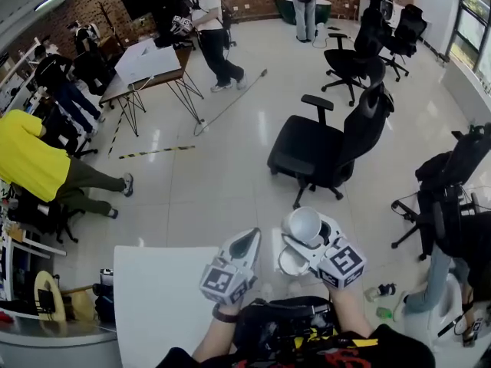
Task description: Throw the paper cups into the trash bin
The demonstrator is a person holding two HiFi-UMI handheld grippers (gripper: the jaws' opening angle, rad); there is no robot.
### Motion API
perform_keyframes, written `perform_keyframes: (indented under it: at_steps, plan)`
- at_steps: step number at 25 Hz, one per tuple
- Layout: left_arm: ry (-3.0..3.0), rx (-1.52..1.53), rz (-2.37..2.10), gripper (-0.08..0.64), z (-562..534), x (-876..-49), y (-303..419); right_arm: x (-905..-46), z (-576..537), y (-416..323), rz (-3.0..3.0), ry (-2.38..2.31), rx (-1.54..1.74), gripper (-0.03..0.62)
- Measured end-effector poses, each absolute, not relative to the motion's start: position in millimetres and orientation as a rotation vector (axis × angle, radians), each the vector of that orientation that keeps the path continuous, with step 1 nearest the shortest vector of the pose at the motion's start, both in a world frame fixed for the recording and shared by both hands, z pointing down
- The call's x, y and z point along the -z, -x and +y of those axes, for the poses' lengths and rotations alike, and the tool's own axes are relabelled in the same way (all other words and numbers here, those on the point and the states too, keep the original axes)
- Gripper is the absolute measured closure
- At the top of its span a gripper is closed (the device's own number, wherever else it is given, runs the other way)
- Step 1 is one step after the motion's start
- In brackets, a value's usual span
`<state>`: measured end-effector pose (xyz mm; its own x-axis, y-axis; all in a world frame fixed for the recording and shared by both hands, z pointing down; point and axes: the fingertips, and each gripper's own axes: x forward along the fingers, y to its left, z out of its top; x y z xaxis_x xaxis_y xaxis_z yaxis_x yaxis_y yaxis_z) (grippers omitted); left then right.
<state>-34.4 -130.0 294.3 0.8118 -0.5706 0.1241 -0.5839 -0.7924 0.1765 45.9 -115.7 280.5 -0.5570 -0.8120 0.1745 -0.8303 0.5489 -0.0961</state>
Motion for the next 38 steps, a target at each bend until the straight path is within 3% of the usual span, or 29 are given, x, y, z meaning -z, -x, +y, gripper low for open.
perform_keyframes:
  at_steps: [28, 38]
  plan:
    - [-2.607, -0.133, -0.641, 0.546, -114, -401, -12, -446, -97, -48, -2.486, -1.385, -0.832, 0.27]
    - [-2.474, -0.347, -0.566, 0.546, -111, -509, -27, -565, -94, -61, -2.306, -1.439, -0.985, 0.27]
